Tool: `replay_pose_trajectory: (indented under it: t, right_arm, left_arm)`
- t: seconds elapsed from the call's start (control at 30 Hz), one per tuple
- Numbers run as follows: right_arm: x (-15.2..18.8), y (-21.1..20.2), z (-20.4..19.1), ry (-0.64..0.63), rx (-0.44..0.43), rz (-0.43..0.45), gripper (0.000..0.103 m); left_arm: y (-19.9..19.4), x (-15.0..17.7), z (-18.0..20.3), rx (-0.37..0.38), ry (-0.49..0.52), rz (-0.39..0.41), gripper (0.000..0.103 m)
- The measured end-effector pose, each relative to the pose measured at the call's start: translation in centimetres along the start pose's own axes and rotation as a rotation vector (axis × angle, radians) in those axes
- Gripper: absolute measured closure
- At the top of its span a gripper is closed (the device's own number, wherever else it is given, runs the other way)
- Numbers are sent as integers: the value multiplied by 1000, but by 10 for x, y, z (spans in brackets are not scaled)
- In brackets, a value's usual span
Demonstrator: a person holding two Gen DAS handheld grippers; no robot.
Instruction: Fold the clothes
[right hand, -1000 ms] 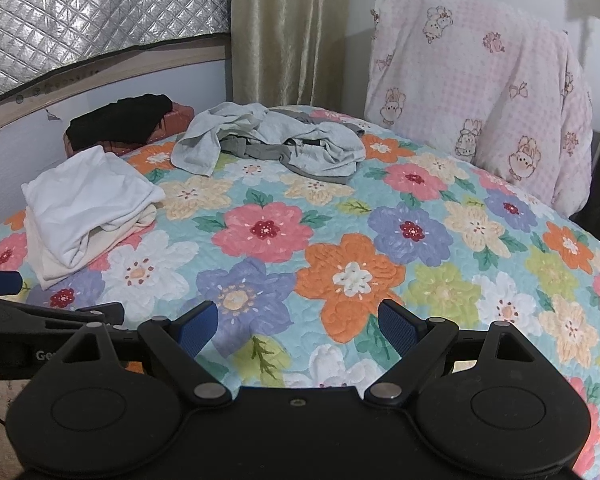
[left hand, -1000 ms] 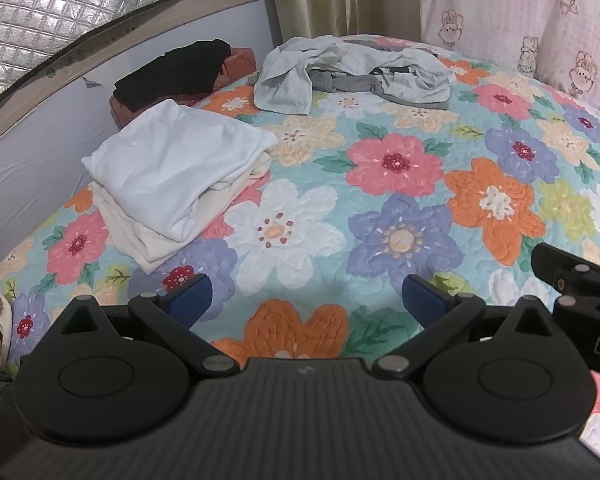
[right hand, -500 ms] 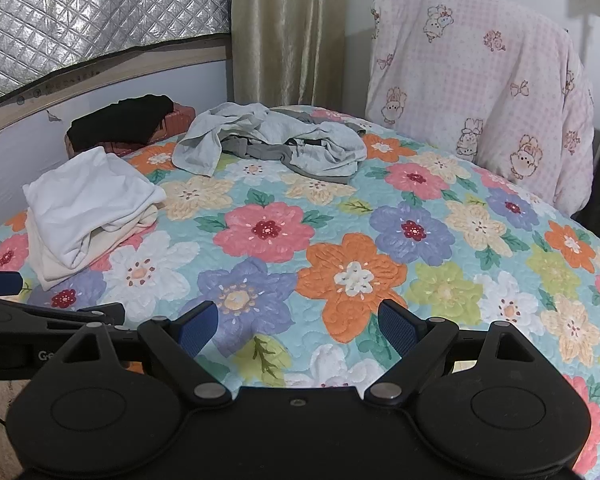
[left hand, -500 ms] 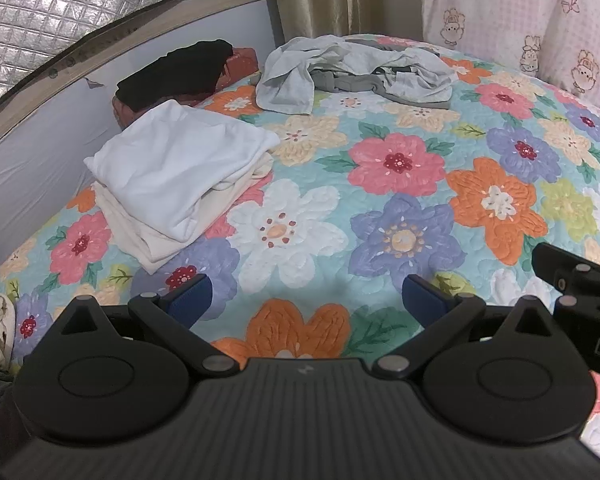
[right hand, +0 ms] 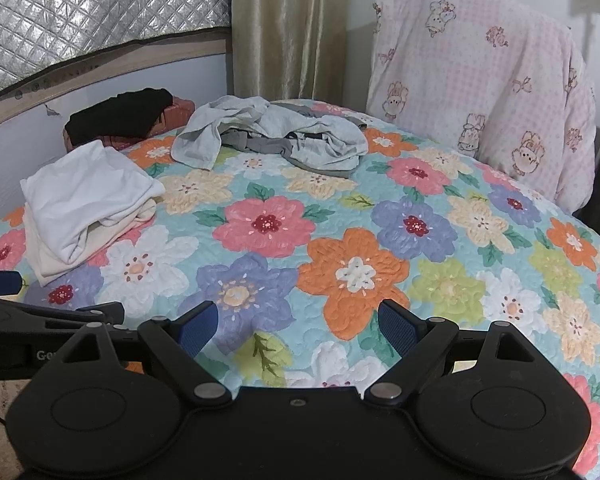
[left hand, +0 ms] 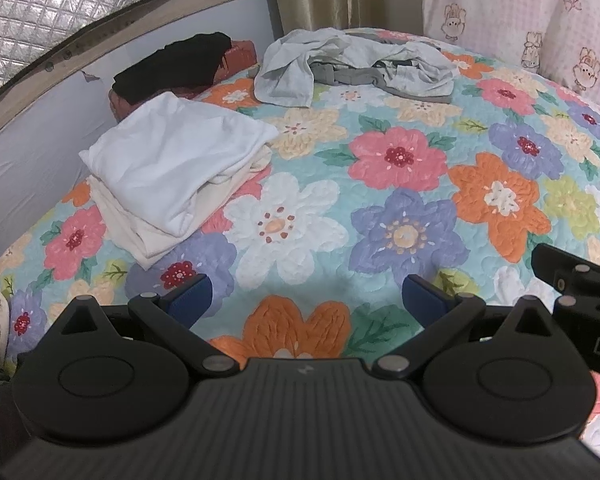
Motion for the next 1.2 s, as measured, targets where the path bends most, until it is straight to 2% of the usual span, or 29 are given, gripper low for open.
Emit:
replay_pose_trajectory:
  t: [0.17,0.37,0.47,0.53,0.6,0.73,0.8,0.9,1.0,1.1,1.2]
  right_arm:
    - [-4,10,1,-9,3,15,13]
    - [-49,20,11,-67,-122,92,13]
    - [-76,39,12,-116,-216,105,13]
    - [-95,56,14,-143,-233,85,13]
    - [-117,76,16,-181,-215,35,13]
    - [-174,110,35,-214,-186,-68,13]
    - [-206,128,52,-155,-205,-88,13]
    - [-232,169,76,-40,-245,-65,7]
    - [-232,235,100,30,-230,-44,7]
    - [-224,309,123,87,-179,-40,7]
    - [-224,364,137,129,-202,-51,7]
  left_arm:
    - [10,-15,2,19,21,18,0]
    - [21,-59,-20,25,14,109,0]
    - [37,-89,-28,64,32,143,0]
    - [56,-111,-35,82,49,130,0]
    - [80,-139,-45,65,49,124,1]
    - [124,-200,-50,29,111,216,0]
    - [153,-226,-47,3,157,236,0]
    - [208,-254,-34,-73,242,211,0]
    - [264,-278,-19,-124,298,231,0]
    - [316,-302,-9,-166,286,243,0]
    - [364,-333,-5,-170,223,241,0]
Point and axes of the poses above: each gripper's, at about its wrist camera, not at the fingertips, and y roughly the way its jaws point, z to its right, x to its underside, the point moved 6 cm from there along y, roughly the way its jaws point, and after that the axes turned 3 degrees about -z, right-handed, at the moved point
